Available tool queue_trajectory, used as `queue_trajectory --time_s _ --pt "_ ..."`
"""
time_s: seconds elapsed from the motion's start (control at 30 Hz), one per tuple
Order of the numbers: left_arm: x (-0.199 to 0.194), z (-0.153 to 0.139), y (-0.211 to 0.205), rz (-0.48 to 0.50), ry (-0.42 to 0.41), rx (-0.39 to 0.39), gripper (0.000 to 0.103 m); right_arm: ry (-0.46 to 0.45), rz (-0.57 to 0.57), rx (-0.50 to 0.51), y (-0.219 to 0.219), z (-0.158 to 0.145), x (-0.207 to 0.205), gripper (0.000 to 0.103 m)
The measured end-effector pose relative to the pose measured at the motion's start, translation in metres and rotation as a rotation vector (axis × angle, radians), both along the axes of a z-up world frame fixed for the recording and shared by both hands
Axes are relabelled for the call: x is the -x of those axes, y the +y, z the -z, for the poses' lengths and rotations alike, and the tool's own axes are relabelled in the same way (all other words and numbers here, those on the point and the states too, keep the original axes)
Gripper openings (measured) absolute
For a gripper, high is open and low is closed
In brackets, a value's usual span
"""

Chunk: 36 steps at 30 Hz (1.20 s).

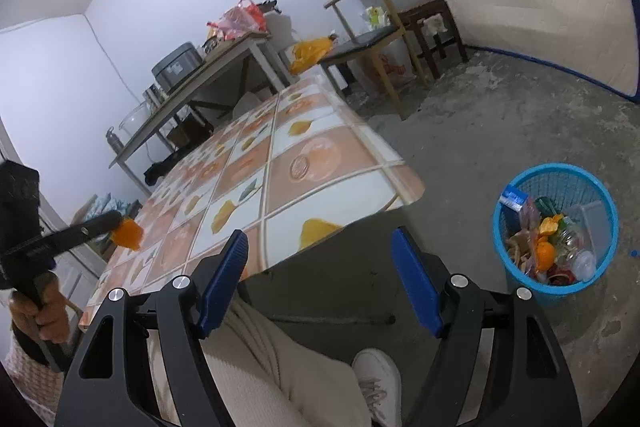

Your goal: Collect trash

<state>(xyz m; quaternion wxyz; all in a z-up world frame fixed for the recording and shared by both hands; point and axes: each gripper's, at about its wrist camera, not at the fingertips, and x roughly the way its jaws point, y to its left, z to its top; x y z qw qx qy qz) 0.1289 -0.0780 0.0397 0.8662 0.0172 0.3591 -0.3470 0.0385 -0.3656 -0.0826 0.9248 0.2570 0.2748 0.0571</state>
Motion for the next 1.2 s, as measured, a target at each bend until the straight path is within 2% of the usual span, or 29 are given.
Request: queue_trajectory --time_s 0.17,0.27,0.37,0.47,0.5,0.53,0.57,0.6,0.63,0.7,0.77,0.9,1.03,1.13,1.2 --pt "-0.013 -0.024 -0.066 0.163 0.03 0.092 0.0 -0.025 0.132 0.016 -0.035 -0.008 0.027 0.073" --pt "-0.028 -0.025 -0.14 0.291 0.074 0.128 0.0 -0.023 0.22 0.018 -0.061 -0.008 0.049 0.073" --pt "-0.04 -0.011 -0.203 0.376 0.167 0.139 0.0 -0.003 0.314 0.013 -0.085 -0.005 0.076 0.073" --pt "-0.052 0.021 -0.27 0.395 0.231 0.07 0.0 0.022 0.373 0.012 -0.101 0.0 0.094 0.073" --pt "-0.059 0.04 -0.292 0.4 0.278 0.045 0.001 0.035 0.394 0.014 -0.106 0.002 0.1 0.073" --pt "-0.065 0.059 -0.311 0.399 0.331 0.012 0.011 0.044 0.407 0.014 -0.109 0.004 0.103 0.073" --pt "-0.07 0.076 -0.326 0.373 0.373 -0.029 0.037 0.051 0.419 0.012 -0.113 0.006 0.106 0.073" --pt "-0.073 0.088 -0.332 0.342 0.39 -0.049 0.05 0.056 0.427 0.011 -0.115 0.007 0.107 0.073" --pt "-0.076 0.095 -0.333 0.308 0.399 -0.051 0.059 0.062 0.436 0.009 -0.117 0.009 0.11 0.073" --pt "-0.077 0.103 -0.329 0.275 0.435 -0.007 0.06 0.066 0.45 0.014 -0.119 0.012 0.114 0.073" --pt "-0.076 0.101 -0.32 0.276 0.456 0.03 0.066 0.073 0.458 0.019 -0.119 0.015 0.115 0.073" --pt "-0.061 0.075 -0.296 0.284 0.351 0.038 0.068 0.077 0.451 0.016 -0.118 0.018 0.114 0.073" --pt "-0.046 0.04 -0.261 0.31 0.282 0.103 0.074 0.052 0.444 0.04 -0.108 0.012 0.111 0.073" --pt "-0.021 0.014 -0.234 0.35 0.213 0.127 0.079 0.036 0.447 0.061 -0.101 0.003 0.111 0.074" --pt "0.0 0.0 -0.213 0.376 0.149 0.124 0.083 0.024 0.451 0.074 -0.096 -0.002 0.111 0.078"
